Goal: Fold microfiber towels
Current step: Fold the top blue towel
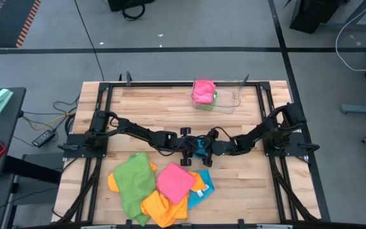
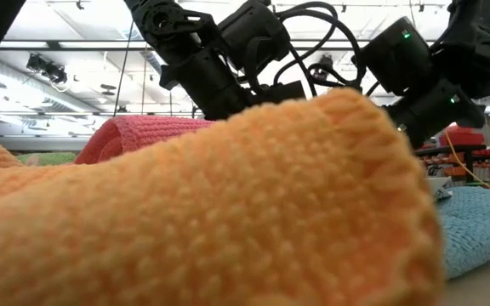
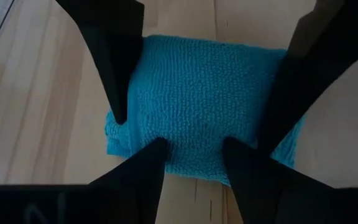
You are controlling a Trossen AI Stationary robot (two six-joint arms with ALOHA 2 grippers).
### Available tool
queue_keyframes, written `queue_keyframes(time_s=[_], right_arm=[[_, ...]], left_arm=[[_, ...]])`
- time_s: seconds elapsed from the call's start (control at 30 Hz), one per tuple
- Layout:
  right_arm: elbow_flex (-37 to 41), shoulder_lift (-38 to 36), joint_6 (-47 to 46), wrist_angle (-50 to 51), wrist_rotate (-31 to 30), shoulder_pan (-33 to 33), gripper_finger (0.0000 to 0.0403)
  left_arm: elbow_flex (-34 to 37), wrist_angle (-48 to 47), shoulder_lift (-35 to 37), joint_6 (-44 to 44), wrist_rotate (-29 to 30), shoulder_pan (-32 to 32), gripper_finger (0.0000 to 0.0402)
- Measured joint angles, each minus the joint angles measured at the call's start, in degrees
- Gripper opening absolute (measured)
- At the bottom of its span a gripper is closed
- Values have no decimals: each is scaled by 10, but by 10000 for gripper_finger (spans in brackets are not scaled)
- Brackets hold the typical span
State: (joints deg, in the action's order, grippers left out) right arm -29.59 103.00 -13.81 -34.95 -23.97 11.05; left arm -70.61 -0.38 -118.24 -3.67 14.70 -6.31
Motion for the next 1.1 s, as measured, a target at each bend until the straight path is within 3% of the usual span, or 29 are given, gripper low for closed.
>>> queue_keyframes(time_s=[0.2, 0.37, 0.73, 1.1], right_arm=[[3, -64, 47, 24, -6, 0, 394], [2, -75, 48, 22, -8, 3, 394], [3, 16, -11, 0, -9, 11, 394], [6, -90, 46, 43, -11, 11, 394]], left_arm=[[0, 1, 0, 0, 0, 0, 175], [0, 0, 0, 0, 0, 0, 173], [0, -4, 0, 0, 0, 0, 173], [0, -2, 0, 0, 0, 0, 176]])
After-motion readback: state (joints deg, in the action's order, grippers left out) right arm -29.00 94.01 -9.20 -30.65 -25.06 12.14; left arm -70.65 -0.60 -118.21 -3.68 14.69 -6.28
